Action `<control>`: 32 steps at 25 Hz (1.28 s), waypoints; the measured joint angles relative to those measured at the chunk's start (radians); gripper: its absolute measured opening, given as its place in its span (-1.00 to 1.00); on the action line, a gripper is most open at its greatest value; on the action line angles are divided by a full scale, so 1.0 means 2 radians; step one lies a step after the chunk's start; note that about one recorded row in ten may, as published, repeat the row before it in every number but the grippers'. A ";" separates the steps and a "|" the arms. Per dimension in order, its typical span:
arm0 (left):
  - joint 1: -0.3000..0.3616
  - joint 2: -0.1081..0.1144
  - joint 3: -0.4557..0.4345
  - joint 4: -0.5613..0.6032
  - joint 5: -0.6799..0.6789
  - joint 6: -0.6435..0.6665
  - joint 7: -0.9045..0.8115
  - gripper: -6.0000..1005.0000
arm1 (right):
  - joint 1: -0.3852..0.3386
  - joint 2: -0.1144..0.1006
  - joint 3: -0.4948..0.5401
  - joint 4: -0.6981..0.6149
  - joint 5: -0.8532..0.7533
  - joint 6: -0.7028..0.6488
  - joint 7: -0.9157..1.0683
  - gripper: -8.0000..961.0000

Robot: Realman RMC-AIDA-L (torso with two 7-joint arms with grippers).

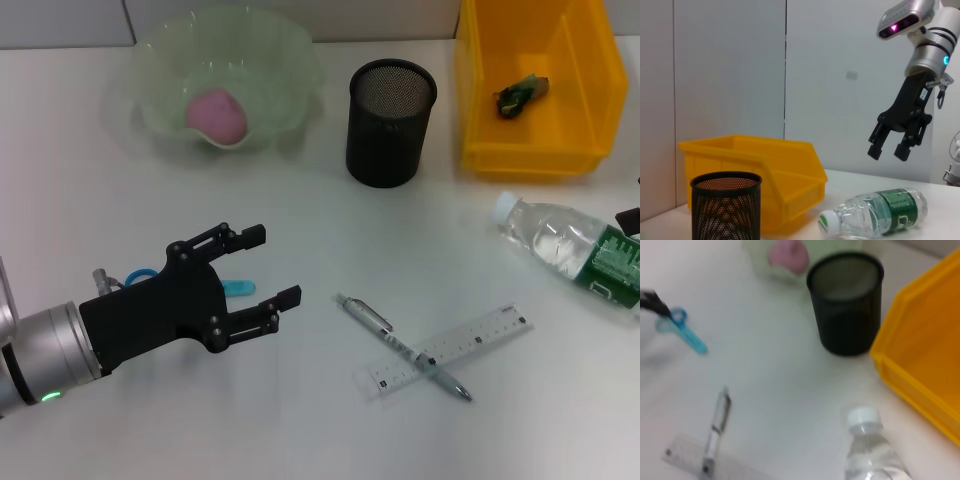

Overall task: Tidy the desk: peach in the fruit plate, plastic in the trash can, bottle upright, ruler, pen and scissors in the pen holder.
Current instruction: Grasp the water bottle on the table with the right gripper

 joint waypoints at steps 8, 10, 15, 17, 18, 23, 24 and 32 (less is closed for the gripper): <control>0.001 -0.001 -0.002 -0.001 -0.005 0.000 0.003 0.59 | 0.027 0.001 -0.075 0.013 -0.062 0.024 0.031 0.51; 0.001 -0.001 -0.002 -0.002 -0.006 0.000 0.005 0.59 | 0.029 0.002 -0.089 0.017 -0.064 0.029 0.035 0.51; 0.001 -0.001 -0.001 -0.002 -0.006 0.001 0.007 0.59 | 0.029 0.003 -0.113 0.022 -0.065 0.037 0.043 0.51; 0.001 -0.001 -0.001 -0.002 -0.006 0.001 0.007 0.59 | 0.029 0.004 -0.121 0.025 -0.068 0.043 0.045 0.51; 0.001 -0.001 -0.001 -0.002 -0.006 0.001 0.007 0.59 | 0.029 0.006 -0.125 0.029 -0.072 0.049 0.046 0.51; 0.001 -0.001 -0.001 -0.002 -0.006 0.003 0.008 0.59 | 0.028 0.009 -0.126 0.031 -0.079 0.052 0.046 0.51; 0.001 -0.001 -0.001 -0.002 -0.006 0.003 0.008 0.59 | 0.028 0.009 -0.126 0.031 -0.079 0.052 0.046 0.51; 0.001 0.000 -0.001 -0.002 -0.006 0.003 0.008 0.59 | 0.028 0.009 -0.127 0.031 -0.080 0.052 0.047 0.51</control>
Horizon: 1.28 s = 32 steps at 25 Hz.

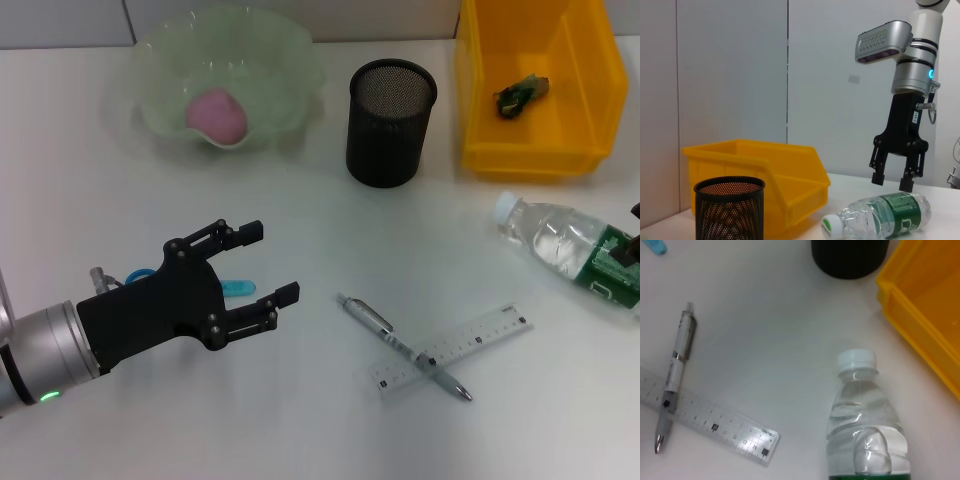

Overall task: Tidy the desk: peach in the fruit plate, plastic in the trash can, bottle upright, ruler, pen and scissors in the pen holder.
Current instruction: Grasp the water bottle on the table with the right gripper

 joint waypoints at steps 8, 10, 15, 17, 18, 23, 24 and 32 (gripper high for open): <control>0.000 0.000 0.000 0.000 0.000 0.001 0.000 0.59 | 0.000 0.002 -0.006 0.000 -0.006 0.003 0.001 0.51; 0.001 0.000 0.000 0.000 0.000 0.001 0.000 0.59 | 0.001 0.005 -0.007 0.000 -0.013 0.005 0.001 0.51; 0.001 0.000 0.000 0.000 0.000 0.001 0.000 0.59 | 0.003 0.008 -0.015 0.009 -0.019 0.016 0.001 0.51; 0.001 0.000 0.000 0.000 0.000 0.001 0.000 0.59 | 0.003 0.009 -0.021 0.017 -0.019 0.025 0.001 0.51; 0.001 0.000 0.000 0.000 0.000 0.001 0.000 0.59 | 0.003 0.009 -0.022 0.022 -0.019 0.029 0.001 0.51; 0.002 0.000 0.000 0.000 0.000 0.002 0.000 0.59 | 0.004 0.016 -0.032 0.039 -0.022 0.055 0.000 0.51; 0.002 0.000 0.000 0.000 0.000 0.003 0.000 0.59 | 0.003 0.019 -0.041 0.042 -0.024 0.066 0.000 0.51; 0.005 0.000 0.000 0.000 0.000 0.007 0.000 0.59 | 0.002 0.021 -0.051 0.071 -0.026 0.096 0.001 0.52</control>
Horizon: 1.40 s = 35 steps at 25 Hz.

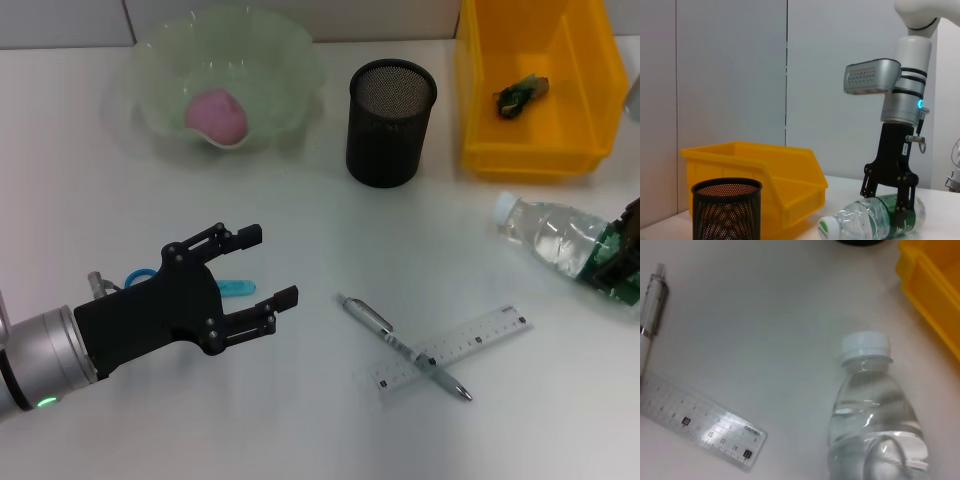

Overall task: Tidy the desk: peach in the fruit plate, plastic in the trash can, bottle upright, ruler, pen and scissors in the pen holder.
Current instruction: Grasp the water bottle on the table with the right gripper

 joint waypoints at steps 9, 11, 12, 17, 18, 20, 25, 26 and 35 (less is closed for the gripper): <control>0.002 0.000 0.000 0.000 0.000 0.003 0.000 0.59 | -0.002 0.003 -0.001 0.017 0.000 0.022 -0.002 0.53; 0.002 0.000 0.000 0.000 0.000 0.003 0.000 0.59 | -0.002 0.004 -0.001 0.018 0.000 0.023 -0.002 0.53; 0.002 0.000 0.000 0.000 0.000 0.004 0.000 0.59 | -0.002 0.004 -0.001 0.019 0.000 0.024 -0.002 0.53; 0.002 0.000 0.000 0.000 0.000 0.005 0.000 0.59 | -0.003 0.005 -0.002 0.021 0.000 0.028 -0.003 0.54; 0.002 0.001 0.000 0.000 0.000 0.005 0.000 0.59 | -0.003 0.005 -0.002 0.021 -0.001 0.028 -0.003 0.54; 0.002 0.001 0.000 0.000 0.000 0.006 0.000 0.59 | -0.003 0.005 -0.002 0.022 -0.004 0.029 -0.004 0.54; 0.002 0.001 0.000 0.000 0.000 0.006 0.001 0.59 | -0.004 0.006 -0.002 0.022 -0.006 0.029 -0.004 0.54; 0.002 0.001 0.000 0.000 0.000 0.006 0.001 0.59 | -0.004 0.006 -0.002 0.022 -0.006 0.029 -0.004 0.54; 0.002 0.001 0.000 0.000 0.000 0.006 0.001 0.59 | -0.005 0.006 -0.003 0.022 -0.006 0.029 -0.004 0.55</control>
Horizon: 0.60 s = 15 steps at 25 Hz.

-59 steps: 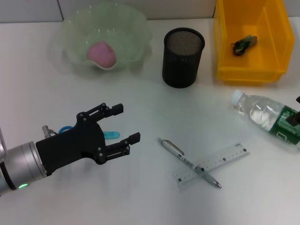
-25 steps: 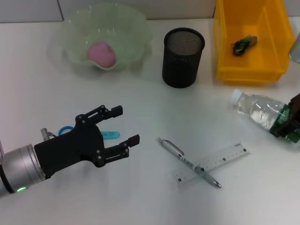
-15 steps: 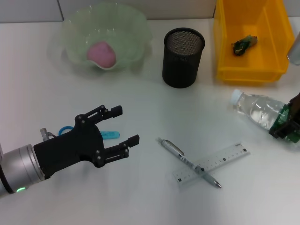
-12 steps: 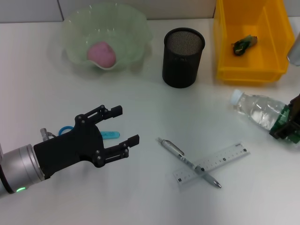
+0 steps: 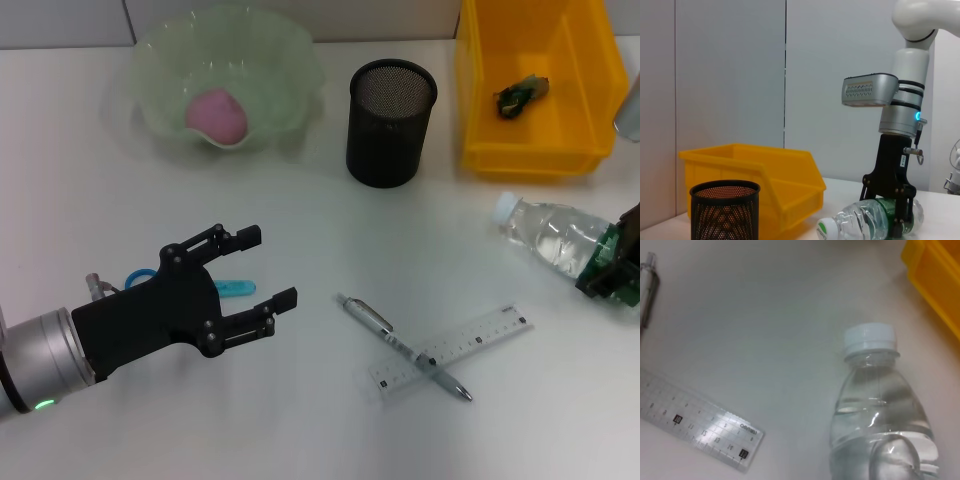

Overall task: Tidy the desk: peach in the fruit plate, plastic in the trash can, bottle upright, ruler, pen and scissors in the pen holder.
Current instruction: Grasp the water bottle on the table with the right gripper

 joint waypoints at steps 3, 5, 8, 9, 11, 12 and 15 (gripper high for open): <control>0.000 0.000 0.000 0.000 0.000 0.000 0.000 0.59 | 0.000 0.000 -0.001 0.000 0.000 0.000 0.000 0.55; 0.000 0.000 0.000 0.000 0.000 0.000 0.000 0.59 | 0.000 0.000 -0.001 0.000 0.000 0.000 -0.001 0.55; 0.000 0.000 0.000 0.000 0.000 0.000 0.000 0.59 | -0.001 0.000 -0.002 0.000 0.000 0.000 -0.002 0.55; 0.000 -0.001 0.000 0.000 0.000 0.000 0.000 0.59 | -0.002 0.000 -0.002 -0.001 0.000 0.000 -0.003 0.55; 0.000 -0.001 0.000 0.000 0.000 0.000 0.000 0.59 | -0.003 0.000 -0.002 -0.002 0.000 0.000 -0.004 0.56; 0.000 -0.001 0.000 0.000 0.000 0.000 0.000 0.59 | -0.003 0.000 -0.003 -0.002 0.000 0.001 -0.004 0.56; 0.000 -0.001 0.000 0.000 0.000 0.000 0.000 0.59 | -0.004 0.000 -0.003 -0.004 -0.001 0.003 -0.005 0.56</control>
